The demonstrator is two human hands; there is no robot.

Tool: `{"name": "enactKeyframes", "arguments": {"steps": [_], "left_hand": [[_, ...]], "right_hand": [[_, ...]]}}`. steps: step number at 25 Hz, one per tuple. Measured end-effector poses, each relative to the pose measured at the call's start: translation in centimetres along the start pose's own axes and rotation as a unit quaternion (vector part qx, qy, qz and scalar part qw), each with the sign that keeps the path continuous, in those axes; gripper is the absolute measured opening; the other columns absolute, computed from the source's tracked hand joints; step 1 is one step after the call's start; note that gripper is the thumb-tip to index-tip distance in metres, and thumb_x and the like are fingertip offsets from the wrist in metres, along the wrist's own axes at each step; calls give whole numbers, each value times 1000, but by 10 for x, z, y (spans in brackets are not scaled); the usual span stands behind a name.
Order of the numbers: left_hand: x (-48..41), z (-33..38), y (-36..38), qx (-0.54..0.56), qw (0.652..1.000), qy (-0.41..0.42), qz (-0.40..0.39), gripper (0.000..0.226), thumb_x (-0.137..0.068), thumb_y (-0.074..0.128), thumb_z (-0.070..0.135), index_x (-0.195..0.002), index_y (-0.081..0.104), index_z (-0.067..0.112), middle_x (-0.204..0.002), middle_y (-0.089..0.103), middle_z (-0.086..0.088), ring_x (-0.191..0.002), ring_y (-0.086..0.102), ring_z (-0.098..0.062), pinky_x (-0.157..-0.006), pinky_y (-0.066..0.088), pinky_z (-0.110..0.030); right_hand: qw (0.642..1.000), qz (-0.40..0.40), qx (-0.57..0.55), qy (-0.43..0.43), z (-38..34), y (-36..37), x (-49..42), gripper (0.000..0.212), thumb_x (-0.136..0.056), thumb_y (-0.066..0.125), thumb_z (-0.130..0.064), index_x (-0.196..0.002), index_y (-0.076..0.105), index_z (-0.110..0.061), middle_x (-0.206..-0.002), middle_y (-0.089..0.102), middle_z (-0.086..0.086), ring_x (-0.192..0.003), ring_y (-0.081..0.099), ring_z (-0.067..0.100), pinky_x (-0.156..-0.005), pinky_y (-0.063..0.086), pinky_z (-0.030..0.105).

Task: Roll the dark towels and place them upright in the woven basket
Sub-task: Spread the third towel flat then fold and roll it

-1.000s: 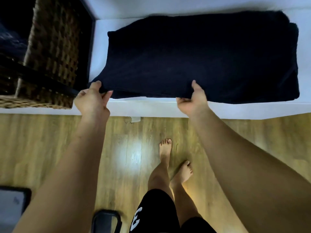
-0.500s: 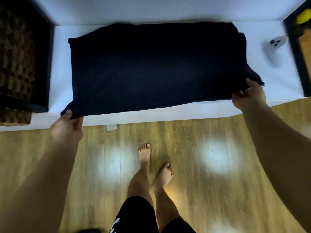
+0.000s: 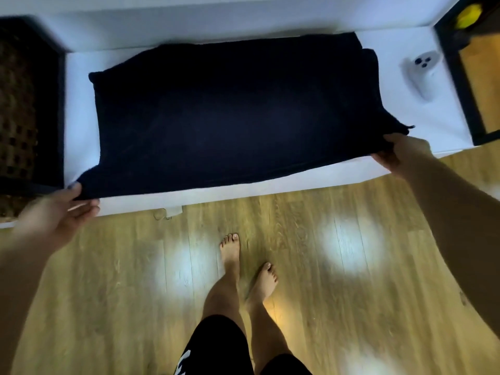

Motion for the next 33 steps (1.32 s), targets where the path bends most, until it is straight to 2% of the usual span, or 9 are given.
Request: {"name": "enactKeyframes", "arguments": {"steps": [3,10,14,17,20,24,28,31,33], "left_hand": [[8,25,-9,158,985,56,-31,9,-90,59,28,-85,56,21,-69,65,10,-67,59,-3,-68,53,-12],[-12,9,-13,-119,992,50,-9,8,-98,56,7,-104,55,2,-67,70,-2,-52,68,-9,-54,59,-23],[-5,49,-13,76,997,18,1,7,-101,51,15,-100,56,10,-91,56,-5,-71,58,-11,-79,53,-24],[24,100,-11,233,971,45,-26,17,-98,53,23,-113,53,15,-92,53,0,-66,53,-9,-67,51,-21],[67,142,-12,287,952,98,-30,12,-98,52,21,-109,55,18,-77,54,1,-62,54,-10,-66,51,-22],[127,159,-34,292,947,129,-27,5,-97,53,19,-98,58,16,-62,56,2,-56,56,-9,-68,52,-22],[184,188,-60,270,951,145,-36,14,-100,52,23,-90,55,14,-53,59,4,-70,63,-7,-76,57,-21],[229,201,-79,291,944,143,-53,11,-100,52,19,-92,56,13,-80,68,2,-83,68,-9,-85,57,-28],[253,192,-94,307,940,126,-76,5,-99,51,15,-97,57,15,-78,74,2,-85,70,-10,-85,56,-34]], "right_hand": [[988,67,-117,-75,-24,-11,16,7,-79,62,-14,-86,60,-11,-81,62,9,-70,63,22,-60,60,33],[995,20,63,69,30,9,17,14,-96,59,-17,-104,55,-7,-89,65,11,-70,63,21,-39,52,24],[998,2,-42,-44,-31,15,45,28,-86,62,-14,-114,59,-8,-106,65,14,-84,63,28,-68,55,33],[945,-146,-289,-42,-81,16,78,34,-66,63,-9,-99,61,-15,-79,63,2,-67,62,17,-74,56,30],[899,-205,-385,-50,-99,8,109,25,-76,60,-3,-99,55,-12,-71,55,0,-59,59,15,-69,55,26],[906,-240,-339,-86,-114,-25,136,70,-34,89,-16,-98,60,-15,-81,61,-5,-62,62,7,-66,53,18],[941,-194,-244,-130,-142,-63,147,110,-30,88,-31,-133,54,-12,-110,68,-4,-67,67,8,-55,53,19],[920,-189,-303,-162,-167,-79,204,35,-76,72,-15,-108,57,-13,-106,69,1,-75,69,11,-60,57,26],[920,-159,-306,-186,-166,-86,245,13,-88,60,-17,-100,57,-15,-96,69,3,-74,71,13,-66,61,34]]}}
Point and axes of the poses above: each hand's wrist, its own x-axis away from the middle knuckle, its own y-axis out of the palm, z = x × y, the point moved 7 cm from there along -x, towards the middle knuckle
